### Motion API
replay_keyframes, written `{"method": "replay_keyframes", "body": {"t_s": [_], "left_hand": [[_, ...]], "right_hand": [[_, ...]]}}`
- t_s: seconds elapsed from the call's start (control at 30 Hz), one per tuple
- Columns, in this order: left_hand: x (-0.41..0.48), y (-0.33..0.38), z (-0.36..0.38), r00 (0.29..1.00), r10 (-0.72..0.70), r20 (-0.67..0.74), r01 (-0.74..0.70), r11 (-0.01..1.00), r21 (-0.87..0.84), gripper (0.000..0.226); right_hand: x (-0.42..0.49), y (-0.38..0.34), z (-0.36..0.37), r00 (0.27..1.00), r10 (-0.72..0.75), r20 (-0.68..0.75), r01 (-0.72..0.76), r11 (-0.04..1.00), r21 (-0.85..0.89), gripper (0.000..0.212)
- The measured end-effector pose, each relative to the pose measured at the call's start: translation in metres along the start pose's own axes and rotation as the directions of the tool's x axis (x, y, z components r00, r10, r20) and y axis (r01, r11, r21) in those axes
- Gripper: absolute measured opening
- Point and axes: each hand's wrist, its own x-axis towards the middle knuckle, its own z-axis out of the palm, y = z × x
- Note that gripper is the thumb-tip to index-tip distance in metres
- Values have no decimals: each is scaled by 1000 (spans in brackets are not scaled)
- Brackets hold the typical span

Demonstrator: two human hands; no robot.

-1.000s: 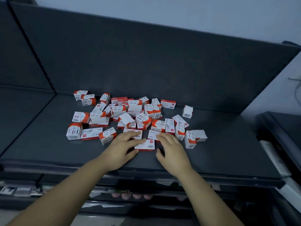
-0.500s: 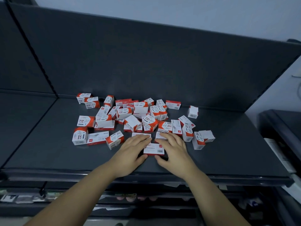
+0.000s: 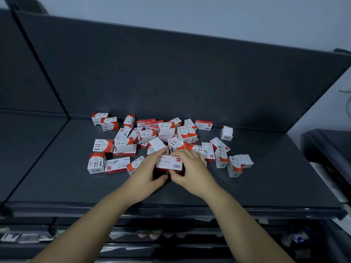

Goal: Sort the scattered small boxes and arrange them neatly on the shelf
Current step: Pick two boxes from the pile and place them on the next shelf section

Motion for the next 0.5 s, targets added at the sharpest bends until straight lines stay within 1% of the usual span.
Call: {"method": "replay_keyframes", "body": {"t_s": [0.1, 0.2, 0.23, 0.3, 0.4, 0.5], "left_hand": [[3, -1, 1, 1000, 4, -18, -2, 996, 94, 73], [8, -3, 3, 999, 13, 35, -23, 953, 301, 66], [10, -4, 4, 999, 12, 42, -26, 937, 347, 64], [13, -3, 7, 1000, 1, 23, -9, 923, 386, 63], [15, -3, 14, 999, -24, -42, 39, 912, 408, 65], [15, -6, 19, 996, -35, -82, 66, 902, 427, 60]], "right_hand": [[4, 3, 11, 998, 54, 38, -54, 999, 1, 42], [1, 9, 19, 998, 49, 38, -48, 998, -42, 42], [1, 10, 20, 998, 46, 31, -45, 998, -45, 41], [1, 11, 20, 998, 51, 27, -50, 998, -31, 41], [0, 14, 18, 997, 70, 46, -69, 997, -29, 43], [-3, 17, 15, 996, 67, 63, -66, 998, -22, 45]]}}
